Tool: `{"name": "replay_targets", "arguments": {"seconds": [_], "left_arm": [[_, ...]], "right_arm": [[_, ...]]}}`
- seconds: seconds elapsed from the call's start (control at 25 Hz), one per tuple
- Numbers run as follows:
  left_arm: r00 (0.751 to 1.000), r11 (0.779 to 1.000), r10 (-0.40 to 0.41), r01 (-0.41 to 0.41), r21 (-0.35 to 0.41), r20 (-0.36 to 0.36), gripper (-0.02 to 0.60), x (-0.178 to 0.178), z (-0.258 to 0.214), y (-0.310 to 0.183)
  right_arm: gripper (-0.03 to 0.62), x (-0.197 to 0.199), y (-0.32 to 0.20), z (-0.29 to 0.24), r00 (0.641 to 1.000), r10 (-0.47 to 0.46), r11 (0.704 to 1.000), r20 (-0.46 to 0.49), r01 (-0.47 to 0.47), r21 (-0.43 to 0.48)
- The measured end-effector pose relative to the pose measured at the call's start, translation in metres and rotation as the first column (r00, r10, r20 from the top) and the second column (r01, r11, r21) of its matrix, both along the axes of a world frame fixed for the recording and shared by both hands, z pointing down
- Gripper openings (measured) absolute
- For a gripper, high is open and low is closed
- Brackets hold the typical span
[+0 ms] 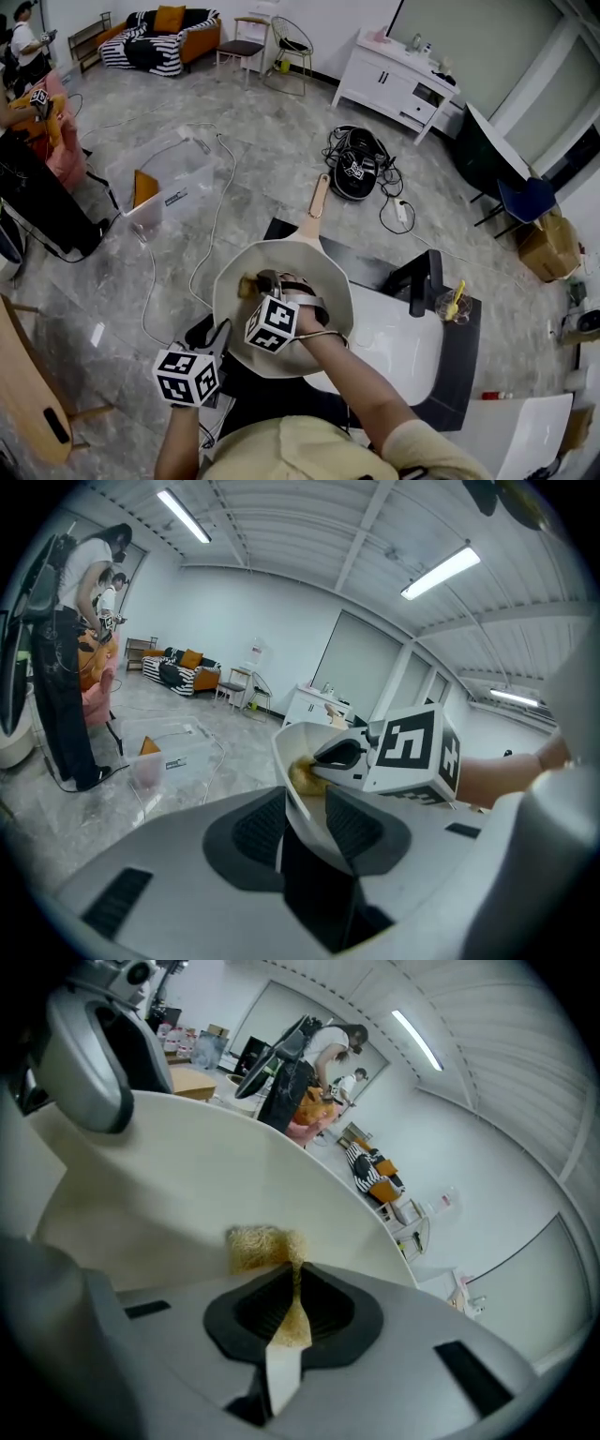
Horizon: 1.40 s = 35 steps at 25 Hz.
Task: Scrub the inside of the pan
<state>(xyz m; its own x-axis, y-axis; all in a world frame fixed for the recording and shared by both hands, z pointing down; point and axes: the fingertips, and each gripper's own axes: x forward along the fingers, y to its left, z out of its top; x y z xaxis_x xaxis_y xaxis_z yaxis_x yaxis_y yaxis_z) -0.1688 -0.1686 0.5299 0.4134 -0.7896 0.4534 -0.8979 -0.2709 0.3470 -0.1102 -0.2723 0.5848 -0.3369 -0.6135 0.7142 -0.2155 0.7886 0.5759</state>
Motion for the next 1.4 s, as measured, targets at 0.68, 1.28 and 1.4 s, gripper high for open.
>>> {"name": "replay_targets", "arguments": {"seconds": [0.68, 1.28, 1.4], "left_arm": [[1.000, 1.000, 0.013, -0.013, -0.004, -0.011, 0.140, 0.000, 0.001, 0.000], [1.000, 1.000, 0.016, -0.016, -0.009, -0.004, 0.140, 0.002, 0.002, 0.000], [1.000, 1.000, 0.017, -0.018, -0.009, -0.004, 0.140, 0.001, 0.002, 0.000]], "right_arm": [[0.037, -0.017, 0.083, 0.007, 0.933, -0.358, 0.908, -0.032, 0.340, -0.243], [0.037, 0.038, 0.132, 0.022, 0.838, -0.506, 0.809, -0.204, 0.379, -0.450], [0.037, 0.051, 0.134, 0.024, 0.827, -0.509, 0.799, -0.238, 0.352, -0.487]]}}
